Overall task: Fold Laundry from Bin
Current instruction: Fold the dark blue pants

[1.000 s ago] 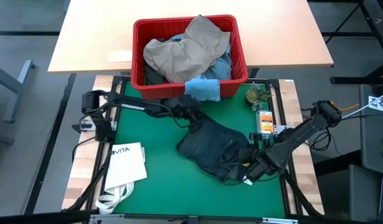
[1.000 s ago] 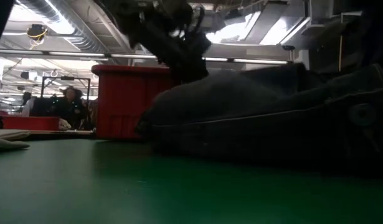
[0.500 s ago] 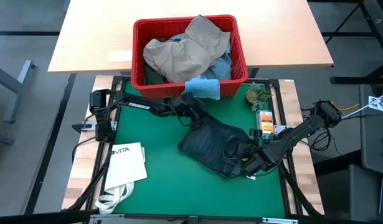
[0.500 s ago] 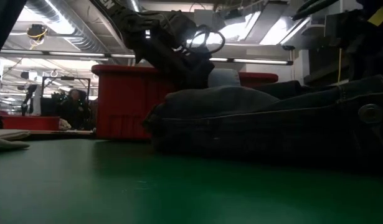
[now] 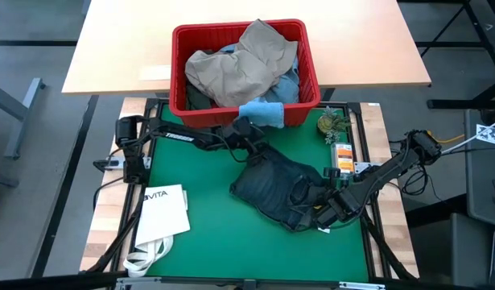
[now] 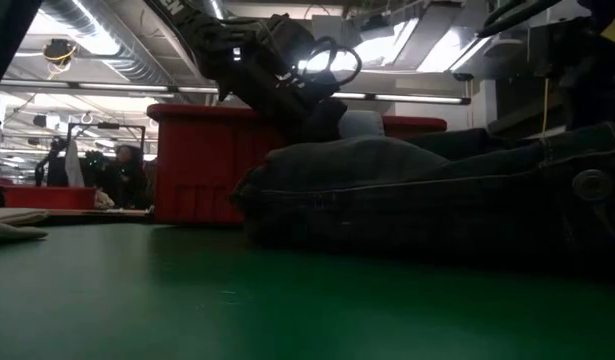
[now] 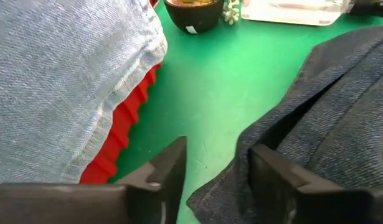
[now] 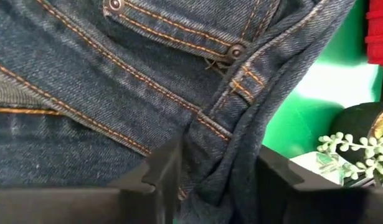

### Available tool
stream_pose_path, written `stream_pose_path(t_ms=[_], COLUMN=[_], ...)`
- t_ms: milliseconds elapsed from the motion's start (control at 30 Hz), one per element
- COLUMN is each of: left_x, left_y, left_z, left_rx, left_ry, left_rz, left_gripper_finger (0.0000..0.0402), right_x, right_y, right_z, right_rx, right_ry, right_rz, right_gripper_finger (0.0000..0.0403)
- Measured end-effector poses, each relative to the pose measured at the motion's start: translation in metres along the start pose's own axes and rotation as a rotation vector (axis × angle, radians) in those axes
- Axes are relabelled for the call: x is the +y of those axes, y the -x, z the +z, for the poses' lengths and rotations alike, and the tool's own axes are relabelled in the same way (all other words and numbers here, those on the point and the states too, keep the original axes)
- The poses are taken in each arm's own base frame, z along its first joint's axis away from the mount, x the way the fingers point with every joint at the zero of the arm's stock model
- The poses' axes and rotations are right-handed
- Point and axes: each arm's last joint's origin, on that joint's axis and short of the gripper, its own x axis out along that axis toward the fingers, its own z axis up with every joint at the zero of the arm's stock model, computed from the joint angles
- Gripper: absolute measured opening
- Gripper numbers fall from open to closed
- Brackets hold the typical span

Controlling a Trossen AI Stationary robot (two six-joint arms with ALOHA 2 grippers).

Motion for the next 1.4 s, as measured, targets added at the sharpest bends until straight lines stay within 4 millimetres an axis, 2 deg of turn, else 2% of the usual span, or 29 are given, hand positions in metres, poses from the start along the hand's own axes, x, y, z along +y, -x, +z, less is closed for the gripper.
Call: stream_pose_path(t_ms=[200,467,600,767,967,1167,1400], left_x=[0.002,0.005,0.005,0.006,0.006,0.007,0.011], left_y=[0.013,0.037,0.043,0.043,0.043,0.045,0.063], left_z=[0.013,0.033,0.038,0.037,0.037,0.039,0.052], left_rx=[-0.046,-0.124,-0.148,-0.142,-0.142,-0.148,-0.210], left_ry=[-0.041,-0.035,-0.031,-0.031,-0.029,-0.027,-0.011], left_rz=[0.017,0.026,0.025,0.027,0.050,0.069,0.102], left_gripper_finger=[0.0176,0.0165,0.0162,0.0171,0.0214,0.0254,0.0259], right_x=[-0.004,-0.012,-0.016,-0.018,-0.019,-0.009,0.002], right_y=[0.001,0.004,0.013,0.027,0.045,0.047,0.051], right_z=[-0.009,-0.020,-0.020,-0.010,0.004,0.021,0.036], right_rx=[0.132,0.300,0.320,0.240,0.116,-0.077,-0.244], right_ry=[0.109,0.156,0.168,0.180,0.171,0.171,0.216], right_rz=[0.020,0.002,-0.019,-0.030,-0.010,0.063,0.153], right_gripper_finger=[0.0188,0.0190,0.0191,0.0191,0.0191,0.0191,0.0191])
